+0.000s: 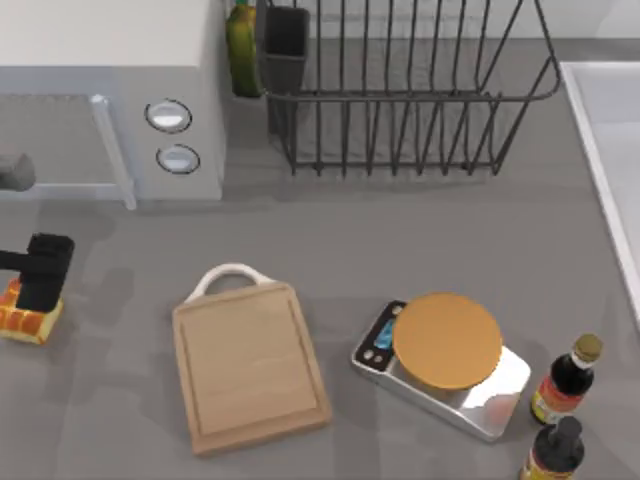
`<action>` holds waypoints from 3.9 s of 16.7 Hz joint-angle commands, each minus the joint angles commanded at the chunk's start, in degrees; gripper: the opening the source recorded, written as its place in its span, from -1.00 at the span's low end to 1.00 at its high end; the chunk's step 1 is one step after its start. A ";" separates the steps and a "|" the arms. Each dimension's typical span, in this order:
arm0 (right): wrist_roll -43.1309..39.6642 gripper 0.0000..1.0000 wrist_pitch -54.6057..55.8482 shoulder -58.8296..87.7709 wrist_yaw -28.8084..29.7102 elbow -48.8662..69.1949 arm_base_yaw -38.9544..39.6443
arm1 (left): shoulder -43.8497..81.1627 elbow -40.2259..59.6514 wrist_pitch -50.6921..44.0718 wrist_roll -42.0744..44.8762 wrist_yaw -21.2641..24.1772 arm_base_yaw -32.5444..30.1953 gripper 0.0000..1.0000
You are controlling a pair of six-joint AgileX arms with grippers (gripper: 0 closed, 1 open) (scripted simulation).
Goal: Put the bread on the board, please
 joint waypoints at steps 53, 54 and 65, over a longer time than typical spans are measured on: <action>0.00 1.00 0.00 0.00 0.00 0.00 0.00 | 24.65 7.66 3.03 3.02 0.04 0.30 -1.00; 0.00 1.00 0.00 0.00 0.00 0.00 0.00 | 24.54 7.57 2.94 3.02 0.03 0.28 -1.00; 0.00 1.00 0.00 0.00 0.00 0.00 0.00 | 11.11 14.08 -11.52 1.78 -1.31 -1.03 -1.00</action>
